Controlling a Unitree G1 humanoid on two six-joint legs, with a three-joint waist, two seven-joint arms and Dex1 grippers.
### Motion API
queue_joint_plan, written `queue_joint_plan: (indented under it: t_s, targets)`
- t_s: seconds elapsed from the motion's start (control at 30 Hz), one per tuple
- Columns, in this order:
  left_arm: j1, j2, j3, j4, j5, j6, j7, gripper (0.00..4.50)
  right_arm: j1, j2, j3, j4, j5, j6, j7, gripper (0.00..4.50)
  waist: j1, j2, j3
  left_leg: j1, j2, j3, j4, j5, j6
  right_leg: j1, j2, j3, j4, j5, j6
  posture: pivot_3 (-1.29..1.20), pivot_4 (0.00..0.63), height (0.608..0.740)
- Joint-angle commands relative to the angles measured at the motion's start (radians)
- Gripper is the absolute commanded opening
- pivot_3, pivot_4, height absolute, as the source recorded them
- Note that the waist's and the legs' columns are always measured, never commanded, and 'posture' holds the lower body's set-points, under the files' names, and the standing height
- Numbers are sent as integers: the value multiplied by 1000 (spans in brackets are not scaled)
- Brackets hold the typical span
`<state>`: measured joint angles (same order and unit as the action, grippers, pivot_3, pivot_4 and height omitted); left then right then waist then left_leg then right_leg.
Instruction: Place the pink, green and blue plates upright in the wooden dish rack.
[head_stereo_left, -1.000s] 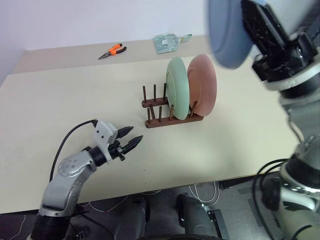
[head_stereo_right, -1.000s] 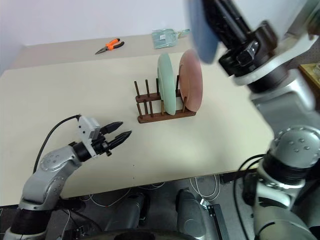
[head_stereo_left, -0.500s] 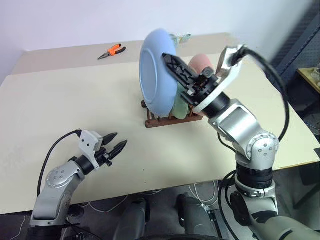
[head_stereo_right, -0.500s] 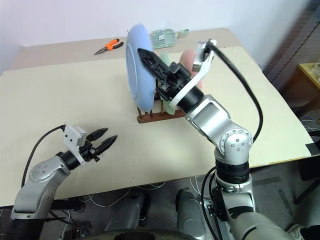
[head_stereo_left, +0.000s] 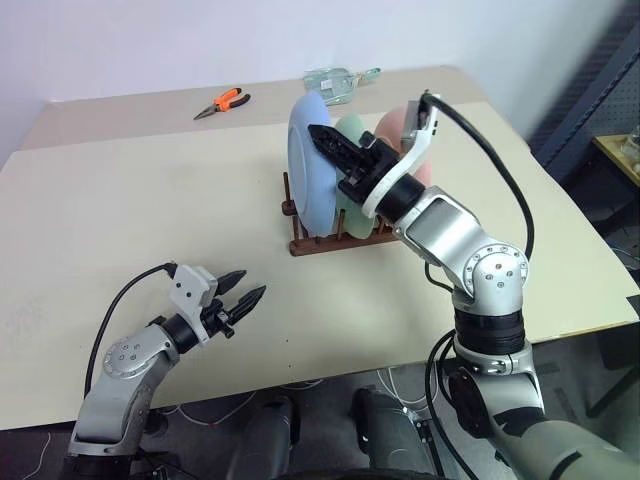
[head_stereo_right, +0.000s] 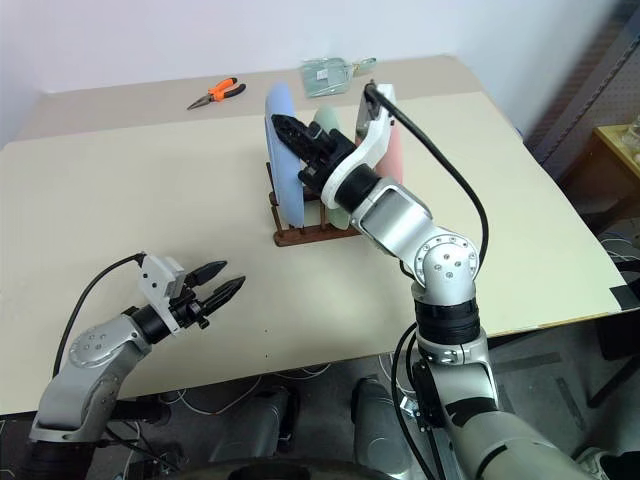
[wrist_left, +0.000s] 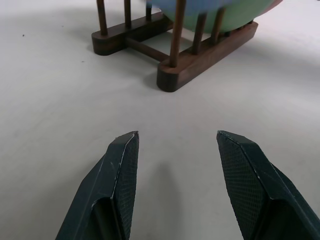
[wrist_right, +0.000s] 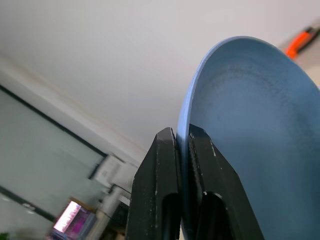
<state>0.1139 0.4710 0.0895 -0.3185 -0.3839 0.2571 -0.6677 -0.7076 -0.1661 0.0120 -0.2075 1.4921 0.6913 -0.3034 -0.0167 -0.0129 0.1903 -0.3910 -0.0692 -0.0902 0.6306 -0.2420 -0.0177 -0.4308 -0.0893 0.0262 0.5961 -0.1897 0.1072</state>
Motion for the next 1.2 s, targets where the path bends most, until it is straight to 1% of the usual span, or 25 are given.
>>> queue_joint_plan:
  t_s: [0.03, 0.07, 0.1, 0.13, 0.33, 0.37, 0.4, 0.47, 0.5, 0.57, 0.6, 0.67, 0.73, 0.77, 0.8, 0.87, 0.97, 1.03, 1.2]
  targets:
    - [-4, 3, -5, -44, -1, 2, 6, 2549, -47, 7, -1, 4, -52, 26, 37, 999, 0, 0, 0, 0, 0, 0, 0, 0, 0, 0, 0, 0, 0, 0, 0, 0, 150, 739]
    - [-4, 2, -5, -46, -1, 3, 6, 2549, -52, 4, -1, 6, -73, 31, 51, 1442, 0, 0, 0, 0, 0, 0, 0, 0, 0, 0, 0, 0, 0, 0, 0, 0, 150, 739]
    - [-3, 2, -5, -49, -2, 4, 6, 2549, -64, -12, 9, -1, -116, 36, 82, 1970, 0, 0, 0, 0, 0, 0, 0, 0, 0, 0, 0, 0, 0, 0, 0, 0, 150, 739]
    - [0, 2, -5, -53, -3, 5, 6, 2549, -84, -33, 21, -19, -163, 42, 120, 2394, 0, 0, 0, 0, 0, 0, 0, 0, 0, 0, 0, 0, 0, 0, 0, 0, 150, 739]
    - [1, 1, -8, -66, -5, 11, 6, 2549, -150, -177, 90, -109, -415, 51, 343, 2394, 0, 0, 0, 0, 0, 2, 0, 0, 0, 0, 0, 0, 0, 0, 0, 0, 150, 739]
    - [1, -1, -10, -68, -3, 11, 7, 2549, -153, -254, 98, -149, -496, 13, 430, 2394, 1, 0, 0, 0, 0, 2, 0, 0, 0, 0, 0, 0, 0, 0, 0, 0, 150, 739]
    - [0, -2, -12, -69, -2, 11, 8, 2549, -152, -307, 103, -178, -557, -14, 495, 2394, 5, 0, 1, 0, 0, 2, 0, 0, 0, 0, 0, -1, -1, 0, 0, 0, 150, 739]
    - [0, 0, -12, -72, 1, 11, 10, 2549, -115, -454, 2, -225, -619, -90, 646, 2394, 9, 0, 1, -2, -1, 3, 1, 0, 0, 1, 0, -1, -1, -1, 1, 0, 150, 739]
    - [0, 0, -13, -74, 3, 10, 12, 2549, -98, -490, -40, -228, -625, -111, 687, 2394, 12, -1, 1, -2, -2, 2, 2, 0, 0, 1, -1, -2, -2, -1, 1, 0, 150, 739]
    - [0, 4, -7, -60, 19, -6, 19, 2549, -4, -592, -216, -159, -615, -108, 719, 2394, 12, -2, 0, -2, -2, 3, 2, -1, 1, 2, -2, -2, -3, -1, 1, 0, 150, 739]
    - [-1, 5, -8, -56, 24, -10, 23, 2549, 30, -620, -269, -132, -615, -104, 732, 2394, 16, -4, -1, -2, -2, 3, 2, -1, 1, 3, -2, -2, -4, -1, 2, 0, 150, 739]
    - [-4, 4, -10, -37, 45, -31, 32, 2549, 166, -686, -345, -82, -688, -136, 792, 2394, 21, -4, -1, -1, -2, 3, 2, -1, 1, 4, -3, -2, -5, -1, 1, 0, 150, 739]
    - [-7, 4, -11, -21, 60, -42, 38, 2549, 279, -716, -390, -34, -735, -152, 836, 2394, 20, -4, -1, 0, -2, 4, 2, -1, 2, 4, -3, -2, -5, -1, 1, 0, 150, 739]
    - [-10, 4, -8, -11, 63, -49, 37, 2549, 346, -727, -386, -12, -781, -179, 866, 2394, 20, -3, -1, 0, -1, 5, 1, -1, 2, 4, -3, -2, -4, -1, 1, 0, 150, 739]
    - [-12, 6, -4, 3, 69, -56, 38, 2549, 439, -744, -347, 2, -845, -209, 908, 2394, 20, -3, -1, 0, -1, 5, 1, -1, 2, 4, -3, -1, -4, -1, 1, 0, 150, 739]
    - [-20, 4, -6, 18, 79, -62, 45, 2549, 547, -757, -284, 35, -950, -280, 967, 2394, 20, -3, -1, 0, -1, 6, 1, -1, 2, 3, -3, -2, -3, -1, 1, 0, 150, 739]
    - [-19, 9, 5, 24, 83, -71, 47, 2549, 590, -680, -229, 76, -1013, -353, 971, 2394, 9, -2, 0, 0, -1, 6, 2, -1, 2, 3, -3, -1, -3, -1, 1, 0, 150, 739]
    - [-15, 16, 17, 26, 83, -78, 45, 2549, 570, -621, -232, 93, -1000, -360, 966, 2394, 3, -2, 0, 1, -1, 5, 2, -1, 2, 3, -4, -1, -2, -1, 2, 0, 150, 739]
    - [0, 28, 37, 32, 83, -90, 37, 2549, 561, -581, -213, 129, -1044, -395, 998, 2394, 8, -2, 0, 1, -1, 5, 2, -1, 2, 3, -4, -2, -1, -3, 4, 0, 150, 739]
